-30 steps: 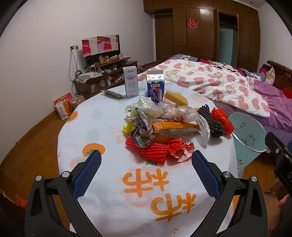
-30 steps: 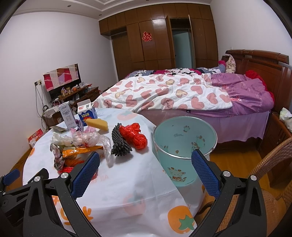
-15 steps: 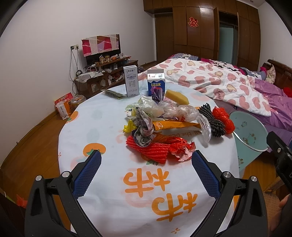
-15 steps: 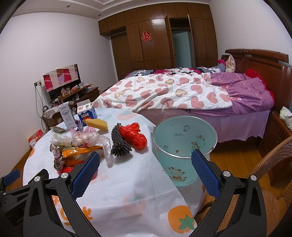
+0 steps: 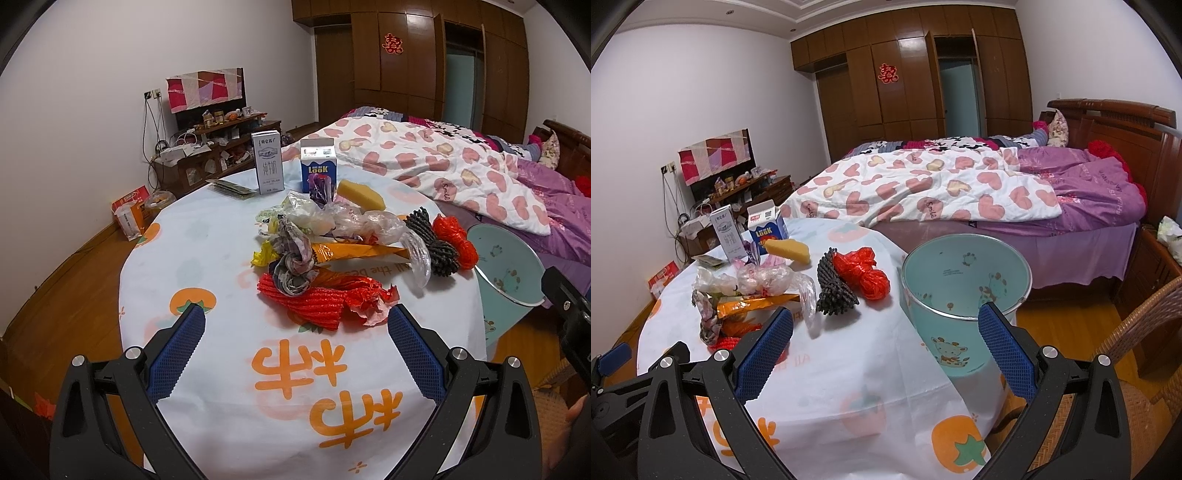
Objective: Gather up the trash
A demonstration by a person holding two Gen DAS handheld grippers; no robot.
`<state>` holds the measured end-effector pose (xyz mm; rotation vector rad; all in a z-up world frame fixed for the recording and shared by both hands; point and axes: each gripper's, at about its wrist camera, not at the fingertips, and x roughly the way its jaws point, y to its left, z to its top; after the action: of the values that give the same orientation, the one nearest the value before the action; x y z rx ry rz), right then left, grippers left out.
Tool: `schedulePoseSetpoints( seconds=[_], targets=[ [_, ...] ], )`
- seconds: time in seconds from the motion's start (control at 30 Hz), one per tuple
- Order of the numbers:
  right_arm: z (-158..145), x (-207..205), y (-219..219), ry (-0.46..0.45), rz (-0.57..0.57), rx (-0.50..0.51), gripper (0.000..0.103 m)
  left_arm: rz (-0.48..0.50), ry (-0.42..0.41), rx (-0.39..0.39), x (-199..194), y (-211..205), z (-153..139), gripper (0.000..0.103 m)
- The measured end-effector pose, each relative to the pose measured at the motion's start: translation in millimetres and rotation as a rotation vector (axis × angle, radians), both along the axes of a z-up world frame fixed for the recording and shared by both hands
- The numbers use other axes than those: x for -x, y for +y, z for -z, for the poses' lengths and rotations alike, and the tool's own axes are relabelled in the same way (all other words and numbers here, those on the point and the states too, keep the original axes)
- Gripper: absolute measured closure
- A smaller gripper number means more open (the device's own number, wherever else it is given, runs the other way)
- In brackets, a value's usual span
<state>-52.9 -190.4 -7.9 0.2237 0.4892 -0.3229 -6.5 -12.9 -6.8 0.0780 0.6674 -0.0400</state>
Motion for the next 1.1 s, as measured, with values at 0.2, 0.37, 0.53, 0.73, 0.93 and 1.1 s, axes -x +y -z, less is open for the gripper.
schedulePoseSetpoints(
  seconds=[0.2, 0.37, 0.53, 0.73, 0.93, 1.1],
  targets=[
    [0.2, 0.0, 0.3, 0.000, 0.001, -0.002, 0.005, 0.000, 0.001, 0.000, -0.3, -0.1, -0.2, 0.006],
    [0.3, 0.0, 0.5, 0.000, 0.000, 0.000, 0.005, 0.001, 0.002, -0.001, 0.8, -2.2, 0.7, 0.006],
    [1.0, -0.4, 0.4, 0.002, 0.001, -0.003, 0.005, 0.001, 0.004, 0.000, -1.3, 0.4, 0.3, 0.006],
    [-4.3, -0.7, -6.0, 0.003, 0.000, -0.002, 0.005, 0.001, 0.016, 0.005, 1.6, 3.4, 10.4, 0.006],
    [12.8, -4.3, 0.1, 0.006, -0.014, 0.007, 0.009, -0.003, 0.045, 0.020, -14.5, 31.7, 27.2, 0.006],
    [26.8, -15.5, -5.4, 0.040, -0.032, -0.002, 0.022, -0.039, 0.103, 0.065, -31.0, 66.5, 46.1, 0.006]
  ],
)
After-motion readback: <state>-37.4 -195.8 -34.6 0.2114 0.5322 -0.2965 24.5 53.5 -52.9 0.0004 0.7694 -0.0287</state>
